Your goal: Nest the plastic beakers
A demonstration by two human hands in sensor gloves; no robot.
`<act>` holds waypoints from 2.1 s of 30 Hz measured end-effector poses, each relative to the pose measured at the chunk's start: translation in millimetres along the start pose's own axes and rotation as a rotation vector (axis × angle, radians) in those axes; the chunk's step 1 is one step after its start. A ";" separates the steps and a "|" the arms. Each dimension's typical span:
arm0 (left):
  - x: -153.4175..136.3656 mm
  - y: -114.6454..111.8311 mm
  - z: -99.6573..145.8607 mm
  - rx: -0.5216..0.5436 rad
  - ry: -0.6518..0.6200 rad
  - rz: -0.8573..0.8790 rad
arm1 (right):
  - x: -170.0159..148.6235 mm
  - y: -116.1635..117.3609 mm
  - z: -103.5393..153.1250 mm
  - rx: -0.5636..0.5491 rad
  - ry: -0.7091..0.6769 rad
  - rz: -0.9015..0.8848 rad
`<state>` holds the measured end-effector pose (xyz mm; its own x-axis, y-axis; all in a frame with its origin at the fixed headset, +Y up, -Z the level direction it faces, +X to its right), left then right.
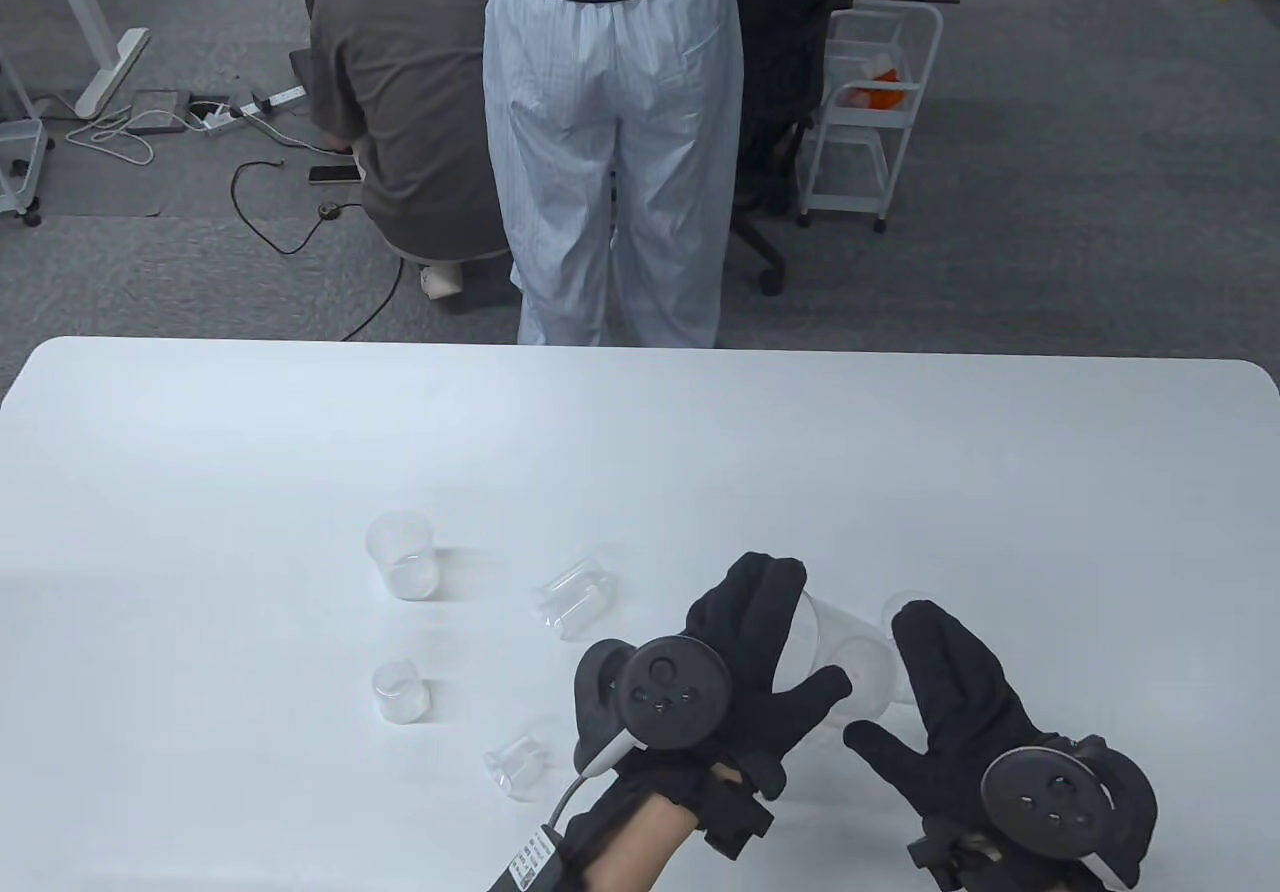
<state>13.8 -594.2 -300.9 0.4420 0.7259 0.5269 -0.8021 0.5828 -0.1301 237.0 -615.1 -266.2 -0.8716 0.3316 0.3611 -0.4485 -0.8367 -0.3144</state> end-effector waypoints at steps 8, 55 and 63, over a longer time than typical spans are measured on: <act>0.3 -4.8 -1.8 -0.026 -0.036 -0.246 | -36.4 21.9 6.1 0.016 0.112 -0.248; -81.3 0.7 63.4 0.035 0.129 0.165 | -47.8 32.4 6.8 0.043 0.150 -0.144; -91.0 2.7 67.9 0.058 0.135 0.203 | -52.9 27.8 -21.8 0.076 0.199 0.117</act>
<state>-55.9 -683.5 -292.1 0.3162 0.8705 0.3771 -0.8999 0.4010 -0.1712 266.4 -646.4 -313.1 -0.9419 0.3036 0.1440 -0.3328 -0.9023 -0.2740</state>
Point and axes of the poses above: the tracker on the back of each hand, its own x axis roughly to the thumb side, its own z axis roughly from the fingertips to the wrist, y = z × x, the point moved 4 cm from there along -z, roughly from the wrist to the fingertips, and after that the axes turned 11 degrees about z, right-handed, at the moved point
